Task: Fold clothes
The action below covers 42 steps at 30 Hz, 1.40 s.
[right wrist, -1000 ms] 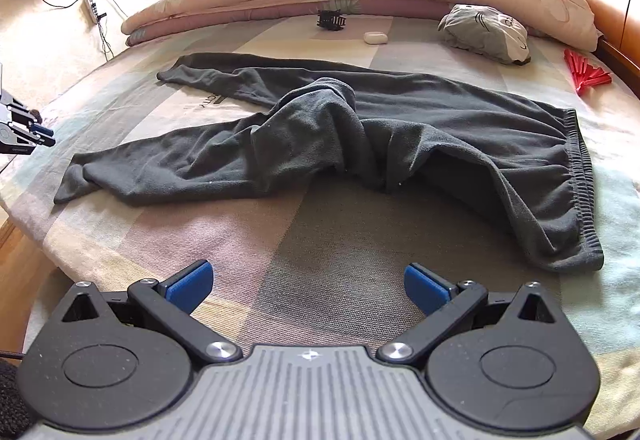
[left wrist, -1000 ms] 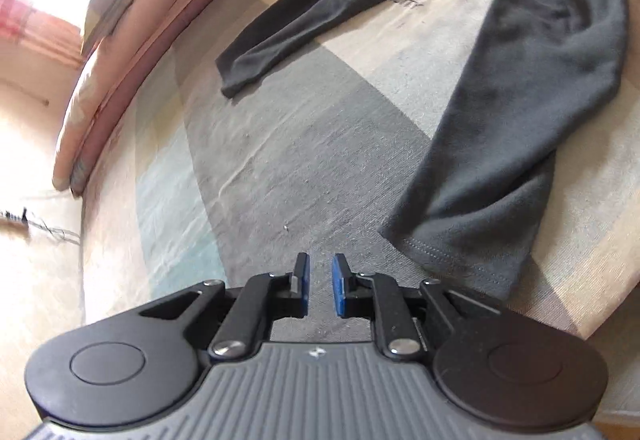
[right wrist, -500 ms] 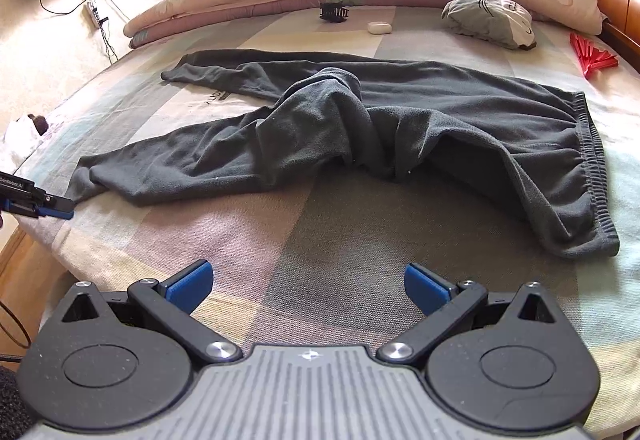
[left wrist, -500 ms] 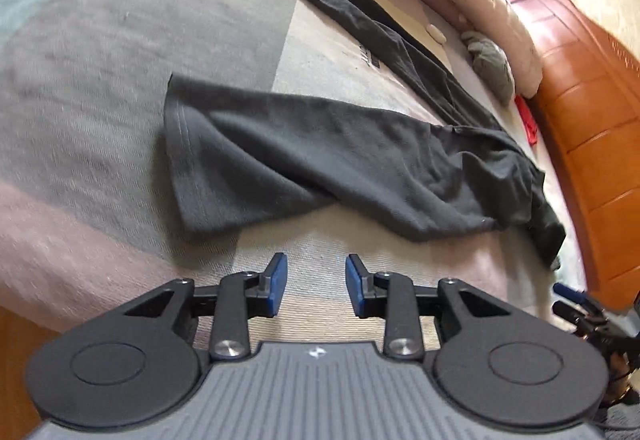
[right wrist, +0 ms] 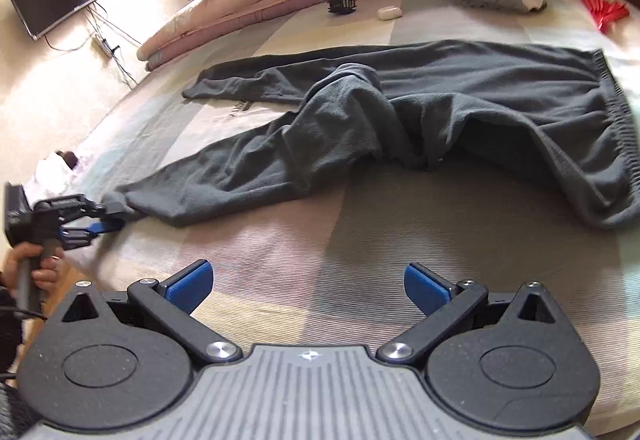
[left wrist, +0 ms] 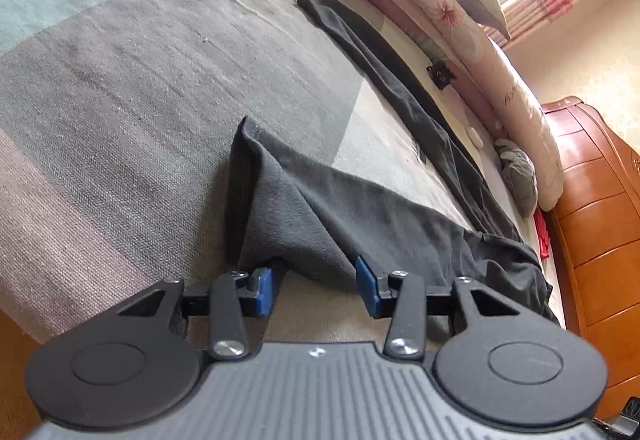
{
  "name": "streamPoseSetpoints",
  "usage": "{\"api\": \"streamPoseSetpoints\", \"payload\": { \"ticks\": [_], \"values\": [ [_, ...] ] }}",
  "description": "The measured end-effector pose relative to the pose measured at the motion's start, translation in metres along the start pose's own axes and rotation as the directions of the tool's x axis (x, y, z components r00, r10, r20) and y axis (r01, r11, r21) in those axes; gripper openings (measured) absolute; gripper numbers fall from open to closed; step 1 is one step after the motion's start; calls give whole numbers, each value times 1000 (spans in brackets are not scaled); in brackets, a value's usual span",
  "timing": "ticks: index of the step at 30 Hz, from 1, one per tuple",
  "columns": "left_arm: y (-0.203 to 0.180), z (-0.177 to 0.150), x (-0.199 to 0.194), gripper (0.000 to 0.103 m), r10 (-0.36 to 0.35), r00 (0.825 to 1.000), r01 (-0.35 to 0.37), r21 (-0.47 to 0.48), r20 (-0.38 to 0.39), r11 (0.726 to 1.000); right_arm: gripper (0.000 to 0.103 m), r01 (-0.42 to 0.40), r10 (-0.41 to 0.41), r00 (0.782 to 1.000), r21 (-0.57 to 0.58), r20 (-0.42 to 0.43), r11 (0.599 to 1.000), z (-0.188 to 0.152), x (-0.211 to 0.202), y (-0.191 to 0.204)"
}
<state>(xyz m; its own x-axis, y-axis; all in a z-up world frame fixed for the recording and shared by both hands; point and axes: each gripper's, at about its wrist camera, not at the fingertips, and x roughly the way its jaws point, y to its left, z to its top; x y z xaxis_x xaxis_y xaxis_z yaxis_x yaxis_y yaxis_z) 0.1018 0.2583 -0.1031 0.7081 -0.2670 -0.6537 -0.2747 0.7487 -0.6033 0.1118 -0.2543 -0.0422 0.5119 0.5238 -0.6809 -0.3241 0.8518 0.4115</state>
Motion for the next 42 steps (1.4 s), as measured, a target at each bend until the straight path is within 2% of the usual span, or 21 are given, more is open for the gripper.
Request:
{"api": "streamPoseSetpoints", "payload": {
  "ticks": [5,7,12,16,20,22,25,28,30,32,34,38,40,42],
  "values": [
    [-3,4,9,44,6,998,-5,-15,59,1000,103,-59,59,998,-3,4,998,12,4,11],
    [-3,2,9,50,-6,997,9,-39,71,999,103,-70,70,997,-5,-15,998,15,11,12],
    [-5,-13,4,54,-58,996,59,-16,63,998,103,-84,95,993,137,-75,987,3,26,-9],
    [7,-15,1,57,-91,992,98,-82,86,992,103,-63,83,993,216,-82,974,-7,28,-22],
    [24,-11,0,57,-74,982,113,-223,175,968,103,-41,59,996,248,-66,968,-7,25,-27],
    [27,-12,0,56,-76,980,119,-233,185,965,103,-36,53,997,253,-62,967,-7,23,-28],
    [20,-10,-2,52,-54,982,89,-193,179,977,103,-24,42,997,264,-63,964,-8,23,-32],
    [18,1,-11,50,-63,978,103,-197,199,975,103,-20,39,997,269,-66,963,-9,24,-33],
    [10,13,-25,50,-46,966,85,-145,255,986,103,-19,37,997,262,-66,965,-8,25,-32],
    [1,25,-36,52,-23,960,45,-74,280,996,103,-18,36,997,254,-64,967,-8,25,-30],
    [-5,34,-40,53,-7,966,9,-8,259,1000,103,-19,37,997,254,-66,967,-7,27,-30],
    [-2,31,-32,53,68,981,-78,51,182,996,103,-19,37,997,248,-71,969,-8,28,-27],
    [4,25,-28,53,66,987,-73,42,149,996,103,-17,35,997,240,-72,971,-7,28,-26],
    [10,16,-24,53,30,995,-34,37,96,999,103,-10,28,997,237,-74,971,-7,28,-25]
  ]
}}
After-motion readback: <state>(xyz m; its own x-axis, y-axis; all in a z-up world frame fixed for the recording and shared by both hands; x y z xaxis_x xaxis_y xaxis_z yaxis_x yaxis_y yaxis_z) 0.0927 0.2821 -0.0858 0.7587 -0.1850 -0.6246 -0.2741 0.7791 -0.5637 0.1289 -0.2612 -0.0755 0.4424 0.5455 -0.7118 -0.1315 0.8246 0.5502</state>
